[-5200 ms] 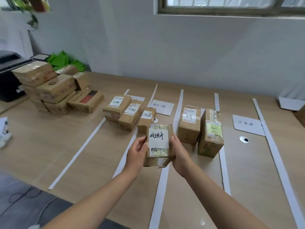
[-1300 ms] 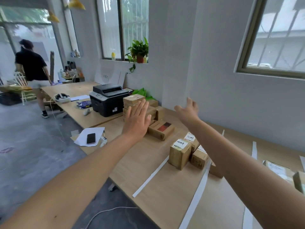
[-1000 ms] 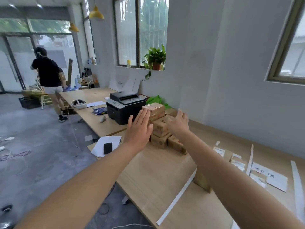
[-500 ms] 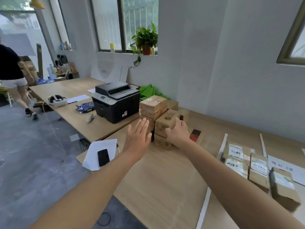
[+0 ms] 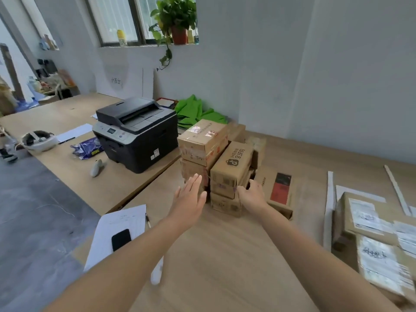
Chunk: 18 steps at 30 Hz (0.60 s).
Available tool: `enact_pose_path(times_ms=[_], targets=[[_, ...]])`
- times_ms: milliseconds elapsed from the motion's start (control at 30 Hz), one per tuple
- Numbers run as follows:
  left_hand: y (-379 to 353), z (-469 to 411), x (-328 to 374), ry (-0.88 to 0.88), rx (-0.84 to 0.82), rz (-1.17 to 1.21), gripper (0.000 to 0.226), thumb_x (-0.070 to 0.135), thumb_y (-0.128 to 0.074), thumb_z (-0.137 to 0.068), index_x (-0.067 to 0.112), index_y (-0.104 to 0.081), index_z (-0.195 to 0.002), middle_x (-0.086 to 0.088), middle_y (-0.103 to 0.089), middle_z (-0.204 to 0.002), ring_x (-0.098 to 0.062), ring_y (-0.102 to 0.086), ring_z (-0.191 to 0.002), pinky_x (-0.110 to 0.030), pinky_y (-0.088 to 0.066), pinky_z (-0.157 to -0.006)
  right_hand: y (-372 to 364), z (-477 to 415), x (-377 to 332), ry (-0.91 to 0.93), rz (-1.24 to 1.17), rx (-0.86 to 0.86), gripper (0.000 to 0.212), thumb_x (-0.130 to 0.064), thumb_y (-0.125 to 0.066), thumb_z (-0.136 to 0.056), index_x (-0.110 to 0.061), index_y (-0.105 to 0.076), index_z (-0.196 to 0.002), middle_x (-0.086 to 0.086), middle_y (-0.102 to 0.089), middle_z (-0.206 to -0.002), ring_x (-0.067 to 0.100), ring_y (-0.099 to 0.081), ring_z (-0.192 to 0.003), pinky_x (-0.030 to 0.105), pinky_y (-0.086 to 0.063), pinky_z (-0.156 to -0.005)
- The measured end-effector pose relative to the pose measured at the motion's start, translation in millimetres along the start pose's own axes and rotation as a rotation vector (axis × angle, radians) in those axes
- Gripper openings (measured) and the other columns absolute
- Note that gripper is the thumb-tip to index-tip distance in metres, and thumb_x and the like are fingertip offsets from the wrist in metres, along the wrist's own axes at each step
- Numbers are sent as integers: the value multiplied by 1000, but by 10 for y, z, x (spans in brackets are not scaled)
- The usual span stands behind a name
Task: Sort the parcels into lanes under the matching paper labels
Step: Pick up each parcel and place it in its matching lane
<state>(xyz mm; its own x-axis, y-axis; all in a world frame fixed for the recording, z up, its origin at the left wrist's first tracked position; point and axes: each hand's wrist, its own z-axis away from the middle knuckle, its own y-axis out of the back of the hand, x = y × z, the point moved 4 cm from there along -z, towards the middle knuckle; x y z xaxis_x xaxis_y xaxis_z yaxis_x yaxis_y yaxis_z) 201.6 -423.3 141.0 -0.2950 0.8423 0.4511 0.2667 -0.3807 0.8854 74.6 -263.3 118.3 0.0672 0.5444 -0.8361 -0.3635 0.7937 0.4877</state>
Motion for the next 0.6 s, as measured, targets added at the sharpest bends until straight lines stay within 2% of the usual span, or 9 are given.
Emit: enact_pose_path(times_ms=[100, 167, 233, 367, 500, 600], targets=[[-35, -386, 29, 13, -35, 134, 56, 36, -37, -106, 22, -19, -157, 5, -17, -164, -13, -14, -151, -42, -19, -123, -30, -385, -9, -75, -119, 7, 52, -30, -43, -104, -10, -33, -151, 8, -38, -153, 30, -39, -139, 42, -36, -113], [-75, -617, 42, 45, -29, 231, 57, 36, -39, -105, 23, -20, -156, 4, -21, -162, -14, -18, -149, -44, -25, -122, -59, -555, -25, -113, -154, -11, 54, -33, -40, -105, -10, -29, -153, 8, -37, -155, 30, -38, -141, 43, -34, -113], [-147, -838, 62, 46, -32, 268, 57, 36, -40, -104, 23, -21, -156, 4, -24, -161, -14, -20, -149, -44, -26, -121, -84, -754, -33, -152, -185, -16, 55, -37, -37, -106, -11, -28, -154, 8, -38, -155, 31, -38, -141, 44, -33, -114], [-370, -1117, 21, 67, -56, 319, 56, 34, -41, -104, 23, -22, -156, 5, -27, -159, -13, -24, -147, -42, -27, -121, -173, -1097, 53, -253, -297, -35, 51, -40, -35, -106, -10, -41, -146, 6, -50, -144, 30, -46, -132, 44, -38, -110], [-659, -1418, -104, 80, -179, 301, 58, 40, -36, -104, 22, -18, -156, 3, -27, -160, -15, -26, -147, -43, -29, -120, -269, -1331, 206, -364, -402, -61, 53, -45, -34, -105, -12, -44, -145, 8, -53, -142, 30, -48, -131, 48, -40, -110], [-790, -1735, -144, 170, -243, 396, 57, 42, -34, -105, 18, -22, -154, -3, -38, -155, -22, -37, -141, -42, -34, -116, -347, -1460, 284, -433, -458, -83, 55, -50, -31, -105, -14, -47, -143, 9, -56, -139, 30, -52, -127, 48, -44, -108]])
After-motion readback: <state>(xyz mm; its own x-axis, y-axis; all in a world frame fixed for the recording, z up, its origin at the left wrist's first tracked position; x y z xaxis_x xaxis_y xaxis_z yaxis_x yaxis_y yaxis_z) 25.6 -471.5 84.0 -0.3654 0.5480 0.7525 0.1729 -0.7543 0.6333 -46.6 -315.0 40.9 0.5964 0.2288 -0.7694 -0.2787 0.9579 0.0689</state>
